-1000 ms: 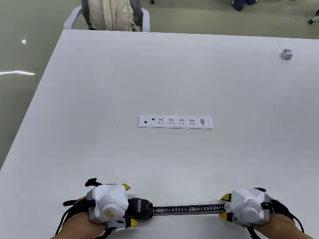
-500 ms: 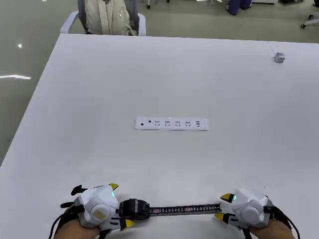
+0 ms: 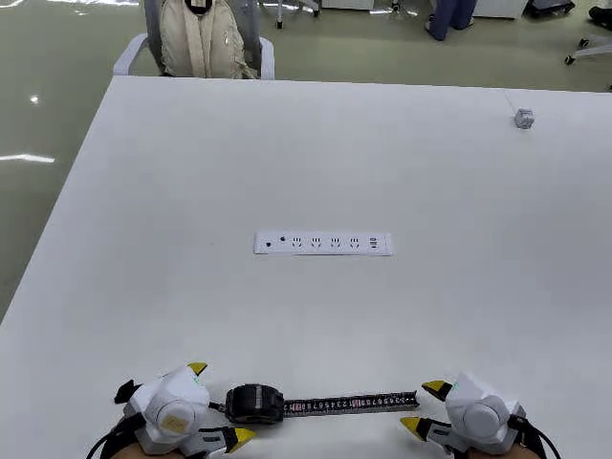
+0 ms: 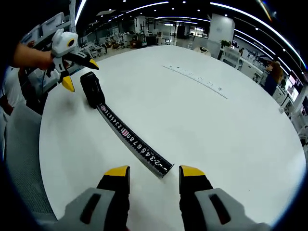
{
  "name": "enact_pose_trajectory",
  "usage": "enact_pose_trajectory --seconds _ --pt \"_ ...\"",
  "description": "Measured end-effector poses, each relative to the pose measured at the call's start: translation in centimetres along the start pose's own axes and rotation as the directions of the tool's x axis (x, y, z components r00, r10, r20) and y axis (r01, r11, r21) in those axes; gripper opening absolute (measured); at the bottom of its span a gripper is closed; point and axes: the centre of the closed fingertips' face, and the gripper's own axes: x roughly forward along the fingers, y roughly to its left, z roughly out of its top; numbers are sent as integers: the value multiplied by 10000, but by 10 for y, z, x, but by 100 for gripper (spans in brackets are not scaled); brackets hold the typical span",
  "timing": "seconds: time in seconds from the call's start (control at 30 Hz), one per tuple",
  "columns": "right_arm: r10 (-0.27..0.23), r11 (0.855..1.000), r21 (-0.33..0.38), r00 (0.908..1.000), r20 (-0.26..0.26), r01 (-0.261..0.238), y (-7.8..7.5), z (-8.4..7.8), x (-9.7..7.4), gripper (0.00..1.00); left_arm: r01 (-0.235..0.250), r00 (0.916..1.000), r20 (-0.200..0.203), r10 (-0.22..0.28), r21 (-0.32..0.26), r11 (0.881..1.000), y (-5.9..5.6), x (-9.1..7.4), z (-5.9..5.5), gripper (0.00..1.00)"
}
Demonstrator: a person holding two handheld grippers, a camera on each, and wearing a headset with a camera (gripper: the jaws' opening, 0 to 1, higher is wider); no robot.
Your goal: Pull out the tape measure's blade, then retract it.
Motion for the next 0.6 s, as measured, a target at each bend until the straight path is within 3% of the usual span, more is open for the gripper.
enact_pose_trajectory --seconds 0.27,0.37,0.4,0.6 --pt "-166 9988 466 9997 160 158 6 -4 -3 45 -158 9998 92 160 -195 9997 -3 -5 -1 82" --pt "-345 9958 865 9989 324 316 8 -4 -8 46 -299 9992 256 313 -505 9983 -3 -8 2 83" --pt "-593 9904 1279 9968 530 521 9 -3 -15 47 -478 9976 453 519 -864 9951 -5 -12 3 84" --pt "-866 9831 1678 9933 767 727 16 -2 -25 49 -687 9945 689 792 -1440 9872 -11 -21 4 88"
